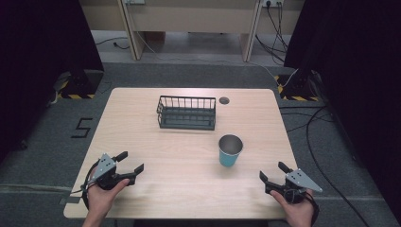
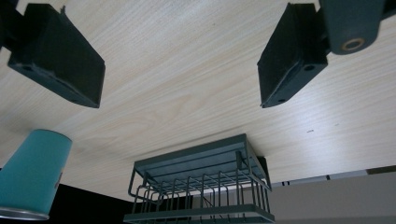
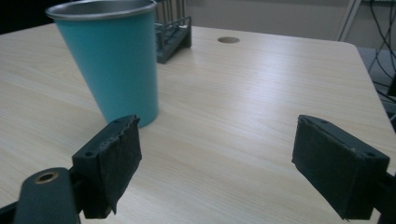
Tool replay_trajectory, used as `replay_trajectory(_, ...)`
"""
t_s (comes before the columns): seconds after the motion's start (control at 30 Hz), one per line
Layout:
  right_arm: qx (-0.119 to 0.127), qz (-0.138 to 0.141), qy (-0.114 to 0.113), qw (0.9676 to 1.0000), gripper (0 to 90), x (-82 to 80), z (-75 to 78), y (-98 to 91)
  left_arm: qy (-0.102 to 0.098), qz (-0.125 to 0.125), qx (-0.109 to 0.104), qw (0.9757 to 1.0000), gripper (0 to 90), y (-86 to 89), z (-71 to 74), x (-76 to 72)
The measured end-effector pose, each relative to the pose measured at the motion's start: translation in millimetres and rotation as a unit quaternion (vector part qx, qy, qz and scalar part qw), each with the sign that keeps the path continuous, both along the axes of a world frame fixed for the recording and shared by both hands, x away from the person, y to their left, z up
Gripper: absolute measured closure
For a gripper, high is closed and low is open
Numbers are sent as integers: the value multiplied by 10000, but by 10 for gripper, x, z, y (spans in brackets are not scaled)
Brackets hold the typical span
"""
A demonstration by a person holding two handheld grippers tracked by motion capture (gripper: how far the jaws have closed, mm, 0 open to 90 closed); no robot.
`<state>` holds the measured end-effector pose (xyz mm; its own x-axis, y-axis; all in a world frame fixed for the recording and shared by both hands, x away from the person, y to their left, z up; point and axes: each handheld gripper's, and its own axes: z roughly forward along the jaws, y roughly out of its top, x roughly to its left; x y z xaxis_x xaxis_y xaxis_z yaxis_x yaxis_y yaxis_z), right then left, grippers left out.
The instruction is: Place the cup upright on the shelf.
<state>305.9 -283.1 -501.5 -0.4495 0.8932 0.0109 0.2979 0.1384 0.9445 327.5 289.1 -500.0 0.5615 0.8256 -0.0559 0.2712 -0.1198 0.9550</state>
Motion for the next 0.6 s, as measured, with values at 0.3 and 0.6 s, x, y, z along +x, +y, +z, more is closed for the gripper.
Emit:
replay_trajectory(0.3,-7,405,48,9992,153,-1,-1,140,36,-17,0,10000,145,-31,-6,36)
replay_trajectory(0.6,12,592,4,9982,156,82,62,267,62,-10,-22,10000,145,-41,-16,46)
